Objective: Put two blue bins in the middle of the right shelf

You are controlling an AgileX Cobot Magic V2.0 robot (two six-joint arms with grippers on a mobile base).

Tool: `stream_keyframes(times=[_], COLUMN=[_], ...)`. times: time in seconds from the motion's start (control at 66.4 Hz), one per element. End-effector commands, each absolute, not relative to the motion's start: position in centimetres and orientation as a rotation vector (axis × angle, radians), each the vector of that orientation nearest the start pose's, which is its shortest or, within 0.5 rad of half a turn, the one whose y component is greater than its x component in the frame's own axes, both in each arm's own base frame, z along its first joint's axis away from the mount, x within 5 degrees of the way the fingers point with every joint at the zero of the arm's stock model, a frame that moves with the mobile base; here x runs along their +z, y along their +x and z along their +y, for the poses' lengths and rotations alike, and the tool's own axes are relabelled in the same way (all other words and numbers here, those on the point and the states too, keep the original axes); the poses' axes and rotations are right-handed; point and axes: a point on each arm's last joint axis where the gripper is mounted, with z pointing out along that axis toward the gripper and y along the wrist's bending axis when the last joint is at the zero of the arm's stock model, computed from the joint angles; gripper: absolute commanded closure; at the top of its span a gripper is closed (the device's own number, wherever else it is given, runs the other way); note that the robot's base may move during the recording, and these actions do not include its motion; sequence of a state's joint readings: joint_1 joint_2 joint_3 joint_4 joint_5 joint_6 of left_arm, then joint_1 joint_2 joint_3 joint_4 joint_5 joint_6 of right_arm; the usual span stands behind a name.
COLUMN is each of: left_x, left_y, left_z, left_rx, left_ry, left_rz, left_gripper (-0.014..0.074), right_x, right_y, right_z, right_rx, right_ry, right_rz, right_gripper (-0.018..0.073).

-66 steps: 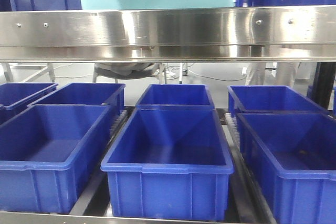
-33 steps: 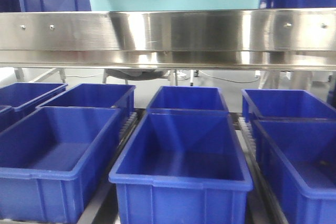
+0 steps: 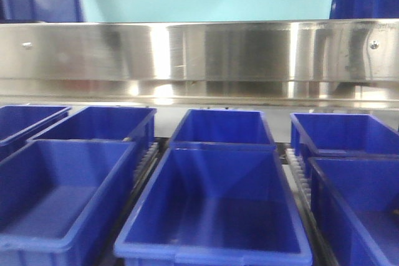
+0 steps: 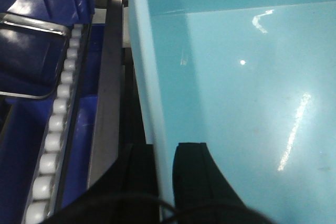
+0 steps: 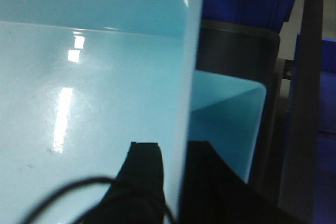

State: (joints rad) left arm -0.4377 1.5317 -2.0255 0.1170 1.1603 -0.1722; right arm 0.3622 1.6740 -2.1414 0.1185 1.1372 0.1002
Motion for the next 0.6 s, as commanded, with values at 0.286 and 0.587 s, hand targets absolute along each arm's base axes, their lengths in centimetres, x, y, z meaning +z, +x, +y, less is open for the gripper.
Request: stream_keyframes(times=[0.286,0.587], left_x=[52.24,52.24], left_y=[27.19,27.19], left_z=[-11.97,-11.97], left_rx=[-0.245,-0.245], left_ry=[0.286,0.286], left_rz=[2.079,2.079], left_gripper=[0.0707,0.0707], right_x=[50.98,50.98], right_y=[31.8,31.8], right_z=[12.92,12.92], right_rx=[0.405,0.405], right_ry=[-0.291,-0.291], right_rz=[2.09,2.09], right_gripper=[0.0713,0.0713])
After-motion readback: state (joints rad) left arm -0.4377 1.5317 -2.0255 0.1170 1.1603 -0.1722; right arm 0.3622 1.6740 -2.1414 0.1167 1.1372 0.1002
